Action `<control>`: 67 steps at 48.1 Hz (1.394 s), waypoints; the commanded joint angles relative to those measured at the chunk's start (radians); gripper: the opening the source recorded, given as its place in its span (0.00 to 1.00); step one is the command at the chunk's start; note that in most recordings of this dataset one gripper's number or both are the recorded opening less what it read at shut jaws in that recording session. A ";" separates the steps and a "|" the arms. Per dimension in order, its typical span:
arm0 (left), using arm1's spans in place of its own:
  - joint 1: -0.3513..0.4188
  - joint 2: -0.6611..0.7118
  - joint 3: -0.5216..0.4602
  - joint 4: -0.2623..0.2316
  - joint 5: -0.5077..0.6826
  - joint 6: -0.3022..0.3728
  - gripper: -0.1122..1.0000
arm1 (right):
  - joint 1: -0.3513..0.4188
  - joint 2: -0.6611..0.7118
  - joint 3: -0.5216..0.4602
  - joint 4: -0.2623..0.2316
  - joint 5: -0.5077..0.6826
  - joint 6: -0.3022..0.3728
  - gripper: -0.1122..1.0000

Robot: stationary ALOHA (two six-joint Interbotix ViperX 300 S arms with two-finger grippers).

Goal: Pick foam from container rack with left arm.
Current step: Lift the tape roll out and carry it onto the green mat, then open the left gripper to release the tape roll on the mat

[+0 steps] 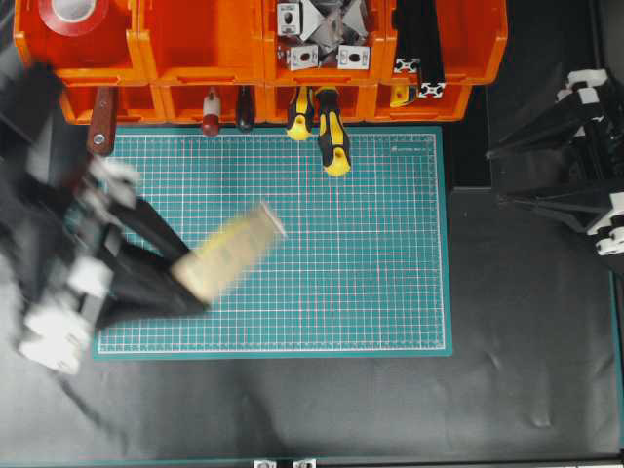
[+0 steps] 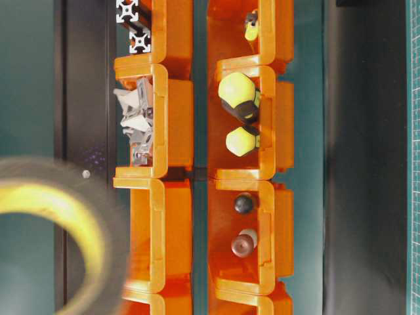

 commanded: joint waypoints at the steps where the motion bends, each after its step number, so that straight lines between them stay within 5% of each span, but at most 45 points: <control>1: -0.006 0.052 0.002 0.008 -0.051 0.006 0.37 | 0.003 -0.008 -0.040 0.002 0.009 0.002 0.62; 19: -0.006 0.259 0.040 0.008 -0.057 0.028 0.37 | 0.003 -0.049 -0.057 0.005 0.072 0.003 0.62; 40: 0.005 0.279 0.031 0.008 0.023 0.032 0.37 | 0.002 -0.051 -0.058 0.005 0.072 0.003 0.62; 55: 0.008 0.296 -0.023 0.006 0.021 0.146 0.37 | 0.002 -0.049 -0.058 0.005 0.072 0.003 0.62; 67: 0.017 0.295 -0.021 0.008 0.026 0.133 0.88 | 0.002 -0.051 -0.058 0.005 0.072 0.003 0.62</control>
